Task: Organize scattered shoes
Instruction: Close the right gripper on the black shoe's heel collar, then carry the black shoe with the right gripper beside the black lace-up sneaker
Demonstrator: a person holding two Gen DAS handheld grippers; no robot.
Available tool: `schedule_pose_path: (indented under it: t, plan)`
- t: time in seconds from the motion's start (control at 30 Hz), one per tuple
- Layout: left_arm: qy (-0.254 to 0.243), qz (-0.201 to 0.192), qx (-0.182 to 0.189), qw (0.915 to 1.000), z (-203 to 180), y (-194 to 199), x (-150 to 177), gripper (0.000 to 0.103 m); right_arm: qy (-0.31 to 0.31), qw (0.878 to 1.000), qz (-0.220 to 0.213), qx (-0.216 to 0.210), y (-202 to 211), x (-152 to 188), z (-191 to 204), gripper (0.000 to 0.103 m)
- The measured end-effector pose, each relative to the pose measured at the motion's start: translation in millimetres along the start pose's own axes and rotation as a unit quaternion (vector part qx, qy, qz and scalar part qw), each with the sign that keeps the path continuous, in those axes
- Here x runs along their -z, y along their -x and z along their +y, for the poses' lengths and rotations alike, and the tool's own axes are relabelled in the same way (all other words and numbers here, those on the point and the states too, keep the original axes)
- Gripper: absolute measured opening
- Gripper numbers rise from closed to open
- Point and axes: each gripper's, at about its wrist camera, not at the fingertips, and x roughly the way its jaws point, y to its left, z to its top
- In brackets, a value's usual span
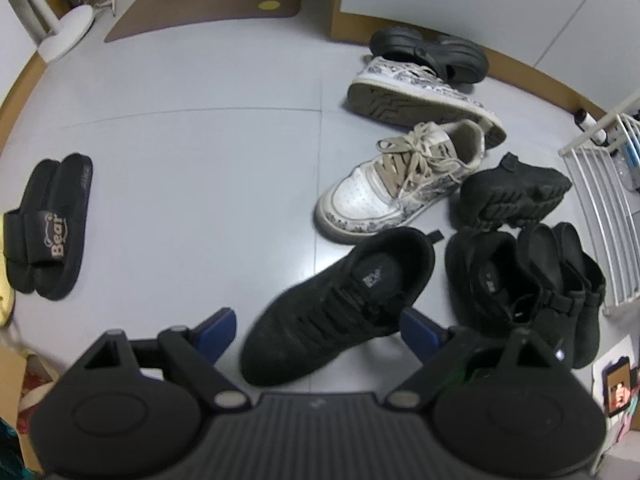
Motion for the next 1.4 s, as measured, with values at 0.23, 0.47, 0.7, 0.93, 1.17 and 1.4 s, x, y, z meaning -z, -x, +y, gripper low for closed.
schedule_pose_path:
  t: [0.23, 0.47, 0.7, 0.93, 1.17, 1.4]
  plan:
    - [0.001, -0.004, 0.000, 1.0000, 0.4, 3.2, -0.3, 0.090, 0.026, 0.999, -0.028, 0.002, 10.6, -11.3, 7.2, 0.072]
    - [-0.004, -0.009, -0.013, 0.9999, 2.0, 5.4, 1.5, 0.090, 0.040, 0.999, -0.014, -0.007, 13.4, 7.3, 11.1, 0.085]
    - [0.000, -0.003, -0.014, 0.9999, 2.4, 0.5, 1.5, 0.090, 0.042, 0.999, -0.002, -0.001, 17.0, 11.5, 5.9, 0.043]
    - [-0.010, -0.002, -0.009, 0.9999, -7.8, -0.9, 5.7, 0.090, 0.061, 0.998, -0.008, 0.008, 21.8, 5.8, 6.7, 0.031]
    - [-0.009, -0.007, -0.012, 0.9999, -10.8, 1.0, 10.5, 0.090, 0.098, 0.994, -0.027, 0.030, 28.3, 2.9, 9.1, 0.024]
    - [-0.012, -0.008, -0.011, 0.9998, -14.3, 0.7, 13.2, 0.090, 0.144, 0.986, -0.044, 0.072, 44.1, 1.7, 12.1, 0.015]
